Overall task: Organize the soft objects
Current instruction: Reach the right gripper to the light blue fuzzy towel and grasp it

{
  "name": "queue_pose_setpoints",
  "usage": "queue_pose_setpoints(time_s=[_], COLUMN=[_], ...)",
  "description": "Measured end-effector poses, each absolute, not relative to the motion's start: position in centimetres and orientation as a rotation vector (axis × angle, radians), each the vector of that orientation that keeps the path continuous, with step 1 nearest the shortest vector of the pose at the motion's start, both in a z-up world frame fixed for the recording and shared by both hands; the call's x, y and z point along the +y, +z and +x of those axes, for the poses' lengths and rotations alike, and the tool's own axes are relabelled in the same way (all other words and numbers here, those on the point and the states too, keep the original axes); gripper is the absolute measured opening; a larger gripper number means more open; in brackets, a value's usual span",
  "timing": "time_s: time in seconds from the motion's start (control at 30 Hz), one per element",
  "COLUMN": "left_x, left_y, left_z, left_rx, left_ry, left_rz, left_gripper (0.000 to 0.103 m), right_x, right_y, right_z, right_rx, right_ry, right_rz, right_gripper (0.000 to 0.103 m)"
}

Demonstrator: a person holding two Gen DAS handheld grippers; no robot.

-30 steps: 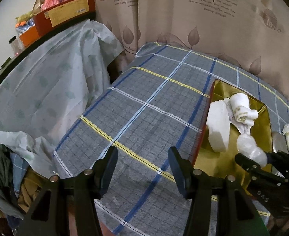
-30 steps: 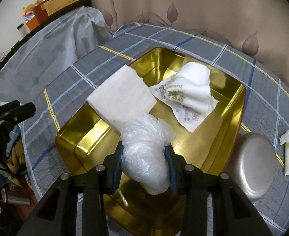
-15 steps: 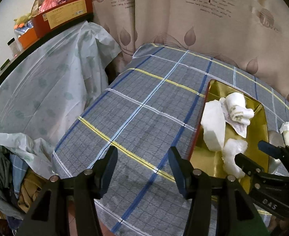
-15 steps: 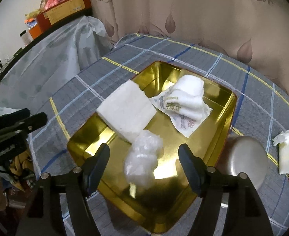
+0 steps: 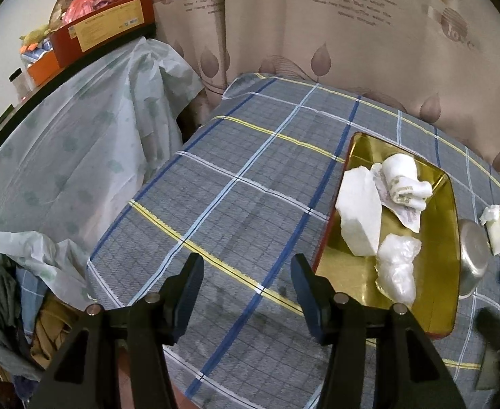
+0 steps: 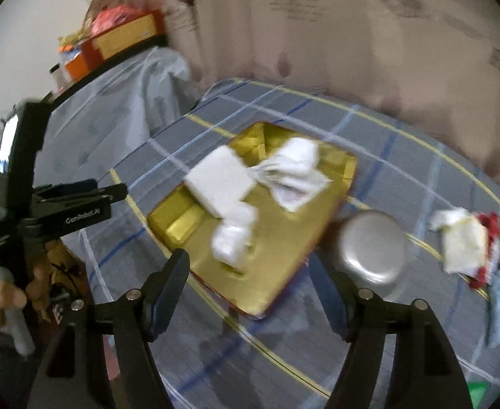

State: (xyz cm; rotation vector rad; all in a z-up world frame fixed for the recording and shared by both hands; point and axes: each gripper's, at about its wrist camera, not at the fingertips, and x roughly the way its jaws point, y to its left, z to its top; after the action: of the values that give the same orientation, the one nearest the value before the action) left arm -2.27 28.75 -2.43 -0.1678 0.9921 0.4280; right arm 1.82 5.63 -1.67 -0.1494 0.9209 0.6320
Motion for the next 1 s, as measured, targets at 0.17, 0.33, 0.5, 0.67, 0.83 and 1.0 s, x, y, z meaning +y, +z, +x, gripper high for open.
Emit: queue_pose_setpoints(time_s=[0.17, 0.33, 0.5, 0.67, 0.83, 1.0], left_x=[28.4, 27.8, 26.3, 23.5, 19.8, 16.4], left_y=[-2.4, -2.3, -2.4, -2.1, -0.5, 0.4], left_z=[-2.2, -2.0, -1.6, -0.6, 0.8, 3.0], left_rx=[0.996, 0.993, 1.002, 1.012, 0.984, 0.988], left_ry=[0.422, 0.415, 0.409, 0.350, 0.261, 0.147], left_rz=[-0.159, -0.145, -0.107, -0.064, 0.003, 0.024], left_gripper=[0.054, 0.054, 0.054, 0.054, 0.054, 0.054], right_x=[-2.4, -11.0, -18.1, -23.0, -25.4, -26.1], right_y=[-0.2, -0.1, -1.5, -4.6, -7.9, -10.0], right_z=[3.0, 4.3, 5.9, 7.6, 9.6, 11.4], right_rx=[0.935, 0.954, 1.005, 1.050, 1.095, 1.110], right_ry=[0.516, 0.339, 0.225, 0.147, 0.134, 0.135], right_rz=[-0.090, -0.115, -0.099, -0.078, -0.058, -0.066], right_gripper=[0.070, 0.070, 0.070, 0.070, 0.070, 0.070])
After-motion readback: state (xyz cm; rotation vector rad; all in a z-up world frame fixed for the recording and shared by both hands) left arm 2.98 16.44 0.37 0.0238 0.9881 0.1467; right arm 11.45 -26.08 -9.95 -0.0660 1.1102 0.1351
